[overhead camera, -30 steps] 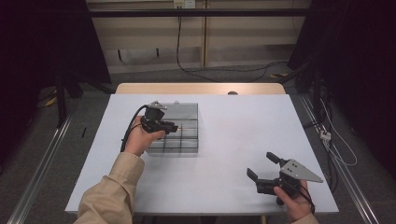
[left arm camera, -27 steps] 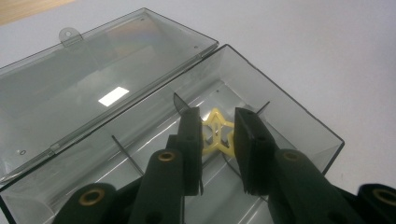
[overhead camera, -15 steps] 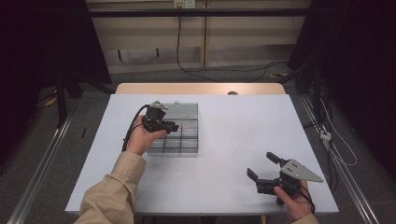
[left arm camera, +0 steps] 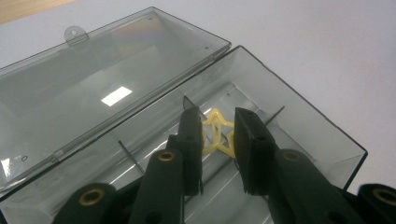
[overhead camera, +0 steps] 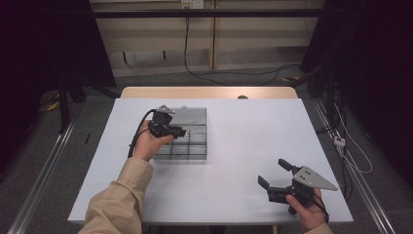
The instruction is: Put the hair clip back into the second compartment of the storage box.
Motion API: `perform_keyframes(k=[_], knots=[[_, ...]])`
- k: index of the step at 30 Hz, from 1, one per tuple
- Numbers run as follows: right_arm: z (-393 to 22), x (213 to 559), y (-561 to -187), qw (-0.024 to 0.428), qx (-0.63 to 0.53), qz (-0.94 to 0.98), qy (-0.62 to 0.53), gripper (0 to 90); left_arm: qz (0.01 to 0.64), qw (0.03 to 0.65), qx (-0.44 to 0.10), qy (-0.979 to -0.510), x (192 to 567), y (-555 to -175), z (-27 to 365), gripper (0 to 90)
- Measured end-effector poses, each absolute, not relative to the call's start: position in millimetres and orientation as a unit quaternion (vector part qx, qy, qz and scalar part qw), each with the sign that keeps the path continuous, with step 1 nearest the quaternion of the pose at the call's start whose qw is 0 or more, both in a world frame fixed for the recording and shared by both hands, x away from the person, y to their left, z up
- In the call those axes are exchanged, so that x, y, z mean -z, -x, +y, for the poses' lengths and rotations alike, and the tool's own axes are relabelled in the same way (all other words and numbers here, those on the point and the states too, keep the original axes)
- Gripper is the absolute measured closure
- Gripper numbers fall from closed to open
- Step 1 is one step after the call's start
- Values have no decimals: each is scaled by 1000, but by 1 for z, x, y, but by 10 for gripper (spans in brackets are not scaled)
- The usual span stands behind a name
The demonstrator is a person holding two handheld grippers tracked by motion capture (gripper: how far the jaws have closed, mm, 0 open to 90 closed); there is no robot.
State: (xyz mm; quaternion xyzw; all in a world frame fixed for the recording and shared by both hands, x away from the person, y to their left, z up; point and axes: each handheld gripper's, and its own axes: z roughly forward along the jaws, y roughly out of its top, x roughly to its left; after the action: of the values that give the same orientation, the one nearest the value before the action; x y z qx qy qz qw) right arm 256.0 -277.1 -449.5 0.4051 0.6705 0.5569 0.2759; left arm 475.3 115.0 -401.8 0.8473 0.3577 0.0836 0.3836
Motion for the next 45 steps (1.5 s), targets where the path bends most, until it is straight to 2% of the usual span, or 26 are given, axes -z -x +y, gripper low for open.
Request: perform_keyframes(k=[45], knots=[[-279,449,-256,275,-559,669,-405,37,372,370,-84,-848,422,-486,116,730]])
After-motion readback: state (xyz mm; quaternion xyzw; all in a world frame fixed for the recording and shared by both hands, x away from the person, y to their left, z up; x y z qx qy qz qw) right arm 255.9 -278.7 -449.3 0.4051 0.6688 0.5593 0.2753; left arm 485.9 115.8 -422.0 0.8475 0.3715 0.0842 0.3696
